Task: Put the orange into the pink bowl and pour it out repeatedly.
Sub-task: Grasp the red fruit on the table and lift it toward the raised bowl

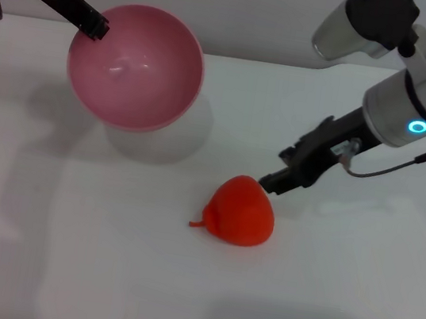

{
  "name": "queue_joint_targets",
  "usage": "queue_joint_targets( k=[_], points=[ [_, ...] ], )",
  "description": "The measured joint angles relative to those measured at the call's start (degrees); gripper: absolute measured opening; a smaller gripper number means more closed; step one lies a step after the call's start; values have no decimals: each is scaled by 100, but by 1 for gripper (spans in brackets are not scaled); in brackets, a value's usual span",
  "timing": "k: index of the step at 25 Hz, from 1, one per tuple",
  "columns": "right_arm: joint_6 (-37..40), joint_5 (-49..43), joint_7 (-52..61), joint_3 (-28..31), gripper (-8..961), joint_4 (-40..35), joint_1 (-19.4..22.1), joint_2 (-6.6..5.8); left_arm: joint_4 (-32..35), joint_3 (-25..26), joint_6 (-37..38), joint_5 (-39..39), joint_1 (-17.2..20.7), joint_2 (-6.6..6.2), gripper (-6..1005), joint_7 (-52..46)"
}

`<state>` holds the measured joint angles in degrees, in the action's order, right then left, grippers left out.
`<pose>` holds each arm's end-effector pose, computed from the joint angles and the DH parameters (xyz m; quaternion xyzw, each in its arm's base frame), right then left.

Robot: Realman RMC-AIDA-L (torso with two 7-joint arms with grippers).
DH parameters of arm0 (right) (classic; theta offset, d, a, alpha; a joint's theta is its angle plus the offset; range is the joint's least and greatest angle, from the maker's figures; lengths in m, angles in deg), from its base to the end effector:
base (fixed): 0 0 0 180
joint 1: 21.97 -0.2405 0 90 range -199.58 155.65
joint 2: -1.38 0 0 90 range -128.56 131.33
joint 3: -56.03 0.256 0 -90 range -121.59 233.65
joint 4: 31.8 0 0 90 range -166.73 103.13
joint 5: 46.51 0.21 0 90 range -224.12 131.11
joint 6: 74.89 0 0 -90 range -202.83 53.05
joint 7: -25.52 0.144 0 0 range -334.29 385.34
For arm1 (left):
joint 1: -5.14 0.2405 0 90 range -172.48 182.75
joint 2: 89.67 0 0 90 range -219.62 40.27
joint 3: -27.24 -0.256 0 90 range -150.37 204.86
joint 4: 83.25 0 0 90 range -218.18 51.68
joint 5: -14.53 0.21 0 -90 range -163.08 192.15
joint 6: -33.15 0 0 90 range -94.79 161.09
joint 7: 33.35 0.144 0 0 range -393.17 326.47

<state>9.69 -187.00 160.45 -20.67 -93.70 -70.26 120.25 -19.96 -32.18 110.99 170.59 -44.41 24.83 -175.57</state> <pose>0.1285 0.3880 -0.0295 -0.9608 0.2217 -0.1297 0.1046 -0.1661 0.4478 0.0697 -0.8843 -0.3286 0.1048 0.3148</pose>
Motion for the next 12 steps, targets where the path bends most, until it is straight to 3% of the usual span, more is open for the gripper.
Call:
queue_joint_targets(
  k=[12],
  points=[
    [-672,850,-311,-480,584,717,7,5,-41,-48,-29,-4,20,6,43,5]
  ],
)
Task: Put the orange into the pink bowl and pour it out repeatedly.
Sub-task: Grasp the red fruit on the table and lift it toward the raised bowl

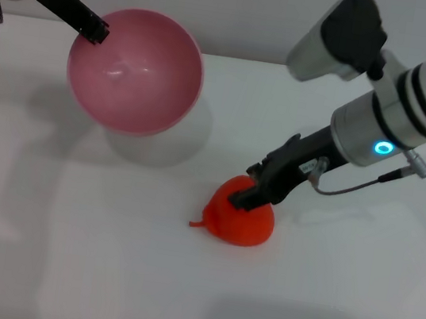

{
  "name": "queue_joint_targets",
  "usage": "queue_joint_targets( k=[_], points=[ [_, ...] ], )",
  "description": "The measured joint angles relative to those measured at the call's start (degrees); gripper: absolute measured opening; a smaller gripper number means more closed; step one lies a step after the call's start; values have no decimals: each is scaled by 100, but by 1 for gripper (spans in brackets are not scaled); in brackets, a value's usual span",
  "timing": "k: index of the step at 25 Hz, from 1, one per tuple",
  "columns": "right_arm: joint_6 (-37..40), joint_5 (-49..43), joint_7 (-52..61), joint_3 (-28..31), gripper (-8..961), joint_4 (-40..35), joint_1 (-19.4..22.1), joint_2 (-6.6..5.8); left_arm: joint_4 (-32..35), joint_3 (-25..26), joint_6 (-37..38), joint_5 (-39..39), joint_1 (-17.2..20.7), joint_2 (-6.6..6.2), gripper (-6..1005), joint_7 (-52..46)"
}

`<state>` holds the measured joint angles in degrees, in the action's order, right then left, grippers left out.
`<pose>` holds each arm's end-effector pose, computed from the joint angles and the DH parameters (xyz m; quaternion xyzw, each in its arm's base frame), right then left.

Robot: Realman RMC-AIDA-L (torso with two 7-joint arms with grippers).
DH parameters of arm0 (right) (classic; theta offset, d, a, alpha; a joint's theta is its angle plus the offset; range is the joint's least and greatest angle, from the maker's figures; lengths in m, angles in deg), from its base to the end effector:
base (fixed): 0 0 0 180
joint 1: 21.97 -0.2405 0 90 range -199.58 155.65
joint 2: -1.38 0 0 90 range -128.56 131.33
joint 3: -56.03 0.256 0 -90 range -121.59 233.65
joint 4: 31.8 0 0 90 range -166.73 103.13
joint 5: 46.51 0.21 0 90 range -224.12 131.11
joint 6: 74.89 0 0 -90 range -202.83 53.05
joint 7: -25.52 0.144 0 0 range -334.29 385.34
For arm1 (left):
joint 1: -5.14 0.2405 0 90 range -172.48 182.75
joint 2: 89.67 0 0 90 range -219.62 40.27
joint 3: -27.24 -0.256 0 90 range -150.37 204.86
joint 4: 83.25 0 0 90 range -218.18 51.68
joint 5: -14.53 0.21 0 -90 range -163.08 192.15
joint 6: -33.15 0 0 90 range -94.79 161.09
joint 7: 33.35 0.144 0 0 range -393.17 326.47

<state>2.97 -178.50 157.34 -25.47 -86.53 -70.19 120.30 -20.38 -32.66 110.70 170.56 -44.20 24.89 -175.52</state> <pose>0.1324 0.3818 -0.0598 -0.9678 0.2227 -0.0938 0.0699 -0.1683 0.4470 0.0671 -0.8846 -0.3288 0.1081 0.3126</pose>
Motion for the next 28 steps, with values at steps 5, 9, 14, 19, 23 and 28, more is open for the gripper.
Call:
queue_joint_targets(
  k=[5,9,14,19,23,28],
  points=[
    [-392,23,6,-343,584,333,-20,7,-6,-12,1,-2,38,33,43,2],
    [-657,42,9,-465,583,586,-29,9,-11,-19,2,-2,52,49,43,5],
    [-785,76,13,-488,583,698,-29,15,-13,-73,21,-2,58,58,44,12],
    [-791,206,23,-461,582,703,4,18,-13,-91,11,-2,62,66,44,15],
    [-783,214,22,-474,582,706,19,16,3,-91,6,-2,92,69,44,22],
    [-745,218,22,-487,341,710,23,9,20,-92,-3,-2,113,83,44,24]
  ],
)
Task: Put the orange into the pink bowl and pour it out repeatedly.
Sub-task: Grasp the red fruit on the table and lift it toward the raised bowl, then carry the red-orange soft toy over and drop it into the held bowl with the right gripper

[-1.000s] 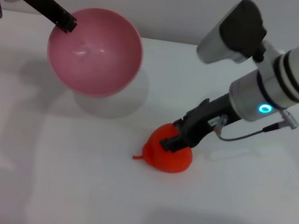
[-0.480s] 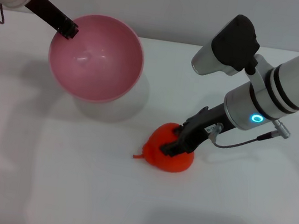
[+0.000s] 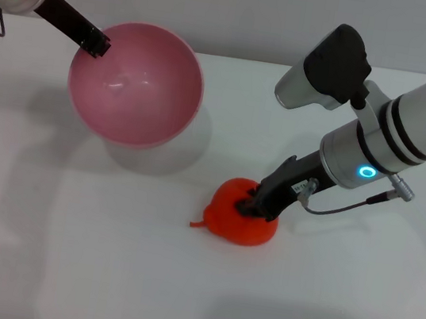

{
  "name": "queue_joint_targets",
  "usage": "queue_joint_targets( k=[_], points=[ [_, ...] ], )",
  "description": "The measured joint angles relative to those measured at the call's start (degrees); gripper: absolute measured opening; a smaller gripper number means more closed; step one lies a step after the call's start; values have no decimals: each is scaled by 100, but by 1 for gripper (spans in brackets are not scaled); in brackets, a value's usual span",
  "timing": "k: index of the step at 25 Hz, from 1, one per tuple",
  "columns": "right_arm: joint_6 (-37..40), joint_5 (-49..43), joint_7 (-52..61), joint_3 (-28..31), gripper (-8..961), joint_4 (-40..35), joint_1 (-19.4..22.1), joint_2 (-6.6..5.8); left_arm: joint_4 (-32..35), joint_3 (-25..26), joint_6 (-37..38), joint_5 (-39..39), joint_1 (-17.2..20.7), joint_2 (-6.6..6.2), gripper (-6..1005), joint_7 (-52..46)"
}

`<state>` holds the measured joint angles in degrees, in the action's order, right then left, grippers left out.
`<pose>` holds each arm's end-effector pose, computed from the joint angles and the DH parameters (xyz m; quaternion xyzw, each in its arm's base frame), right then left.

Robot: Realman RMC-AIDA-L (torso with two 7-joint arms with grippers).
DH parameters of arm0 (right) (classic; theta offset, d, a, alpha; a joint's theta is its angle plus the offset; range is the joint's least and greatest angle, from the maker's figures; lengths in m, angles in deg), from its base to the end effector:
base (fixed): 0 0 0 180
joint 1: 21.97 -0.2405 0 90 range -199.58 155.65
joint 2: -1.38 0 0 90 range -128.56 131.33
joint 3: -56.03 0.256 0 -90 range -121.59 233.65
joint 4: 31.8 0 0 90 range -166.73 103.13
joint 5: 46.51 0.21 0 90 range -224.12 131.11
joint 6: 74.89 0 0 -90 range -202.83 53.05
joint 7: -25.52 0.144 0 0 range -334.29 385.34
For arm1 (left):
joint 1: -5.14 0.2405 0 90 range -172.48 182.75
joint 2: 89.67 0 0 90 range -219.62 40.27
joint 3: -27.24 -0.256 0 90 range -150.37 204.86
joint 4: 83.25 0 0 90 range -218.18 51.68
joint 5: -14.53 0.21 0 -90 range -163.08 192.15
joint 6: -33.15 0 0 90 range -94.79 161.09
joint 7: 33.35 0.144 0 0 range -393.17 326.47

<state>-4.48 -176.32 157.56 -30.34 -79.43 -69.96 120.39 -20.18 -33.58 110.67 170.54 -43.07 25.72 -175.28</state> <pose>0.1552 0.3795 -0.0828 -0.9601 0.2476 -0.1045 0.0775 -0.1735 0.4414 0.0588 -0.8863 -0.3302 0.1138 0.3041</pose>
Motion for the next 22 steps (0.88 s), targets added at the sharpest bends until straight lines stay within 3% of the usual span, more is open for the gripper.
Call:
queue_joint_targets(
  k=[5,11,22],
  points=[
    [16,1,0,58,113,-11,19,-6,5,-9,7,0,12,10,44,9],
    [138,-65,44,518,74,-521,237,-43,22,-9,29,0,20,9,44,9],
    [601,-986,788,1544,64,-3617,996,-32,161,-7,51,0,-45,-3,44,8]
  ],
)
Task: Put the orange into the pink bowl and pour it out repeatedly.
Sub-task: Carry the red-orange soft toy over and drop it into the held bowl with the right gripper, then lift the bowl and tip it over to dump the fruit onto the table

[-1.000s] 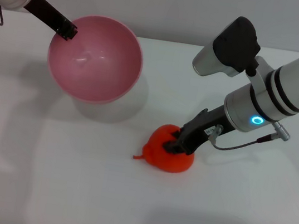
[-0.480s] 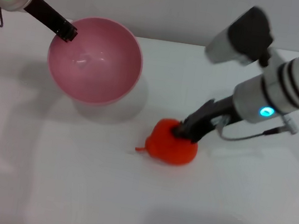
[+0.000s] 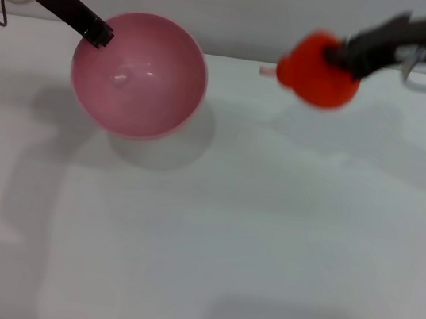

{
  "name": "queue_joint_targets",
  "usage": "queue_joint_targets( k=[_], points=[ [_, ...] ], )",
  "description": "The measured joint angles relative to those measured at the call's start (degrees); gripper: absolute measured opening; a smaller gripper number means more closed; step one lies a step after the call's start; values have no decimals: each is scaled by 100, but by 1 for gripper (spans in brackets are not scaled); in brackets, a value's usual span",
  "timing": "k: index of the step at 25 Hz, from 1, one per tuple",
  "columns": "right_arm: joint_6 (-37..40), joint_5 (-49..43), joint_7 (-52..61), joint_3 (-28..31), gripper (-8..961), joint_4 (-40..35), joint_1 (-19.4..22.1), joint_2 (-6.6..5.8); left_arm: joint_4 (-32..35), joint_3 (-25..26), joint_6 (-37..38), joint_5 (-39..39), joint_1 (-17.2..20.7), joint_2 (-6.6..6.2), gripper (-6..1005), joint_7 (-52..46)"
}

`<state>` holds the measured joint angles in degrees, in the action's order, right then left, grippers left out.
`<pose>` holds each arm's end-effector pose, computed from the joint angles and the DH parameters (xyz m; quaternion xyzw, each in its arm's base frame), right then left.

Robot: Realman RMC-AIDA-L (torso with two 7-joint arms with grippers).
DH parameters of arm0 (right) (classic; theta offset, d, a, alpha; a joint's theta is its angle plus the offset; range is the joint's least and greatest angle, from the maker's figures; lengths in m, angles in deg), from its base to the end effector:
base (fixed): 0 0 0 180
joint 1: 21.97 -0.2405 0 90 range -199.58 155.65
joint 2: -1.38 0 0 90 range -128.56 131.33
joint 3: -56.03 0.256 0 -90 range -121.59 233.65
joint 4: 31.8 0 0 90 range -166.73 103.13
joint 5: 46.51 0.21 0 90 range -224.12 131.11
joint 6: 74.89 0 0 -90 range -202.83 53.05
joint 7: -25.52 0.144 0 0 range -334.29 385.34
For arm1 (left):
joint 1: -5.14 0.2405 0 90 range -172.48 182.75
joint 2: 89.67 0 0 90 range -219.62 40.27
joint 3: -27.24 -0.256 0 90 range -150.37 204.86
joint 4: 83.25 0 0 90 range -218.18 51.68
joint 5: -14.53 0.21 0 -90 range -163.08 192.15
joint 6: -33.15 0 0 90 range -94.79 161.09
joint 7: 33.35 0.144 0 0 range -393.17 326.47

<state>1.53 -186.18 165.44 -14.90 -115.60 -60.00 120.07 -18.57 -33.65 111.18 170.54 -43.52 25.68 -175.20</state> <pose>0.1119 0.4021 0.0451 -0.9339 0.2226 0.0106 0.2796 -0.1646 0.4432 0.0631 -0.8892 -0.3179 0.1099 0.3101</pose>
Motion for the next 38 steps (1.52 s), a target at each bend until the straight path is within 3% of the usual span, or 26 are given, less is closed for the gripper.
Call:
queue_joint_targets(
  k=[6,10,14,27,32,38],
  points=[
    [41,288,85,57,71,-1155,35,31,-9,0,-12,0,-71,109,44,45],
    [-4,936,-172,-44,76,-1379,5,32,-39,-33,-26,-3,-123,199,44,70],
    [-49,1374,-548,-262,81,-1240,-22,32,-55,-218,-53,-46,-140,234,44,39],
    [-648,1401,-741,-862,97,-303,-150,15,-62,-451,-60,-181,-162,249,44,-9],
    [-794,1424,-770,-860,321,-289,-93,16,-62,-544,-61,-223,-181,249,44,-10],
    [-1530,1554,-1061,-870,510,-310,292,39,-61,-798,-279,-356,-100,257,44,96]
  ],
)
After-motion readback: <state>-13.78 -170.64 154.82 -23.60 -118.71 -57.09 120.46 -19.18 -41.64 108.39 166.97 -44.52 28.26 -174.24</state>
